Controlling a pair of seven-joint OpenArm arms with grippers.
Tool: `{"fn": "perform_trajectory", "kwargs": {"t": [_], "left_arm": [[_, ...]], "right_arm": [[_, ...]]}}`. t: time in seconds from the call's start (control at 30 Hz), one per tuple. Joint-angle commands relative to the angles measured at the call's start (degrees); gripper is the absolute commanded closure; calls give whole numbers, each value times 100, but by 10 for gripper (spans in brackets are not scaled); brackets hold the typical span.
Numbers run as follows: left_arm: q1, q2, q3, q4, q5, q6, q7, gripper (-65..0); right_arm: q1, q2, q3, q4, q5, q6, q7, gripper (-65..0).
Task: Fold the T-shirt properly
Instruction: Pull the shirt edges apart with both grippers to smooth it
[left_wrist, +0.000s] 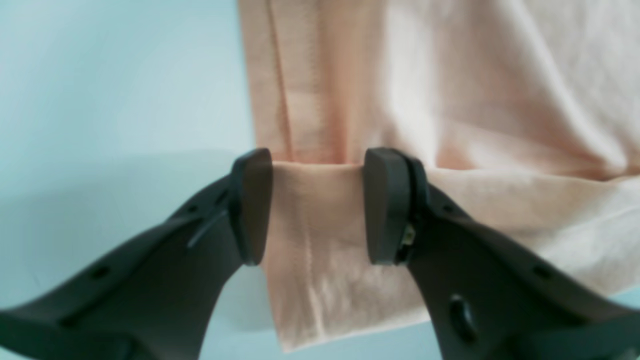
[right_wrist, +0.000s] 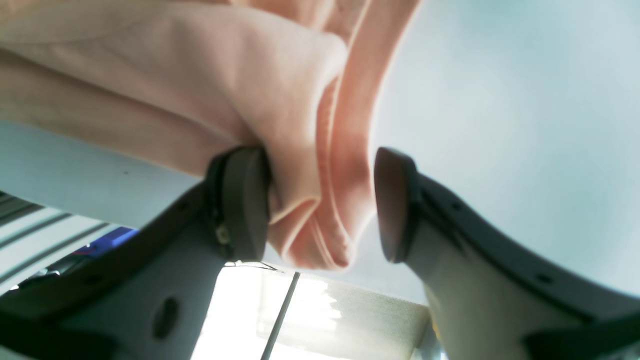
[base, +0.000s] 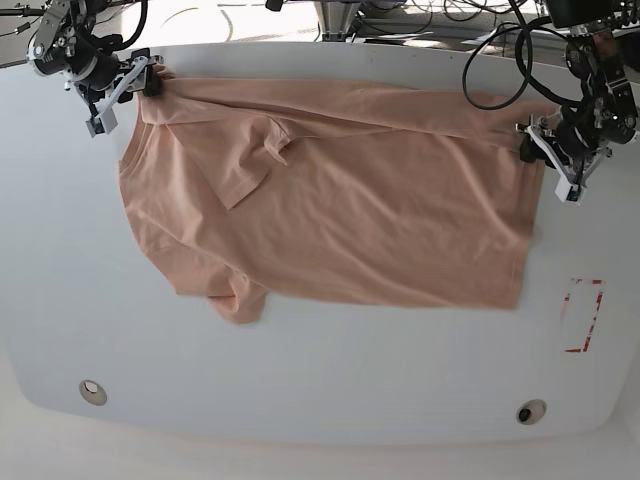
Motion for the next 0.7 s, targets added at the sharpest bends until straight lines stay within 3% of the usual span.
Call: {"fn": "perform_trajectory", "kwargs": {"t": [0.0,0.27,0.67], "left_arm": [[-63,0,-21,-97,67,-5,-73,-281],[-37,-8,-21,-414,128,-5,-469,-281],[-37,-175,-13,-475,128,-5,-495,-281]], "right_arm": [[-10,232,-85,-25,53,-7,61,-320],[-18,935,-780,-395,53,11,52,-320],[-133,2043,-1325,-359,88,11,44,-320]]}}
